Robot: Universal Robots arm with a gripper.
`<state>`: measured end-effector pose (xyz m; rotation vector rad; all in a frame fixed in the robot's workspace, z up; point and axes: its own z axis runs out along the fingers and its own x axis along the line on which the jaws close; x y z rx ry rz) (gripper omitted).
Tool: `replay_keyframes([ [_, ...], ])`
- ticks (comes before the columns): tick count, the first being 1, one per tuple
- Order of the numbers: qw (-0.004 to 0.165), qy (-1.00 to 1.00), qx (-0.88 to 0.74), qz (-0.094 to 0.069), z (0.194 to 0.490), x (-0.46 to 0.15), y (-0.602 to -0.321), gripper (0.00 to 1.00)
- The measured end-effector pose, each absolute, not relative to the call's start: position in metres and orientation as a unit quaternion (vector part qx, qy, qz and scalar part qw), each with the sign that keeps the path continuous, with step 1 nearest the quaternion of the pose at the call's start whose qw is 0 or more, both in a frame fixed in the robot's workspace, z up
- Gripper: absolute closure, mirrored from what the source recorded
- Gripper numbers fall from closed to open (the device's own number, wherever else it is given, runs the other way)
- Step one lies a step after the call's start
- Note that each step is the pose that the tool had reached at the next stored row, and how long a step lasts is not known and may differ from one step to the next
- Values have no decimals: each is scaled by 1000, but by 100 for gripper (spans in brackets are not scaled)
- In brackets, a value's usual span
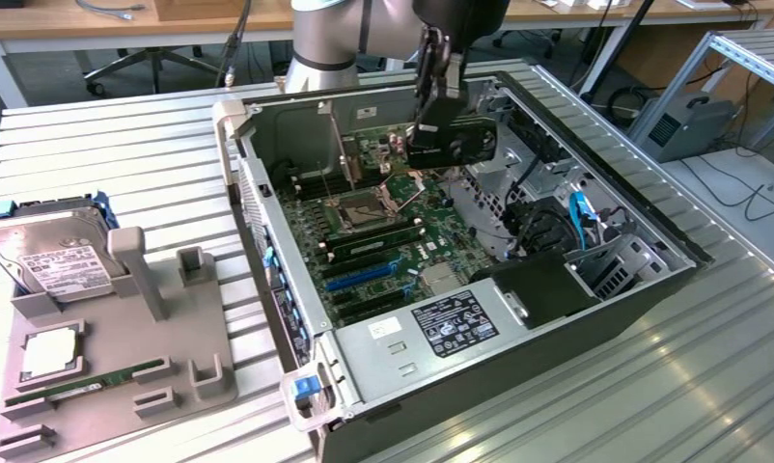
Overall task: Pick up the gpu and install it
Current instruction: 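Insert the gpu into the slot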
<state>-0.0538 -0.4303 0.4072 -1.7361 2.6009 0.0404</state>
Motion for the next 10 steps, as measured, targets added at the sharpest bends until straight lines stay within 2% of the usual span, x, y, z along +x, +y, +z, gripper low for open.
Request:
replay_keyframes([
  [10, 6, 791, -611, 13, 407, -54, -430, 73],
])
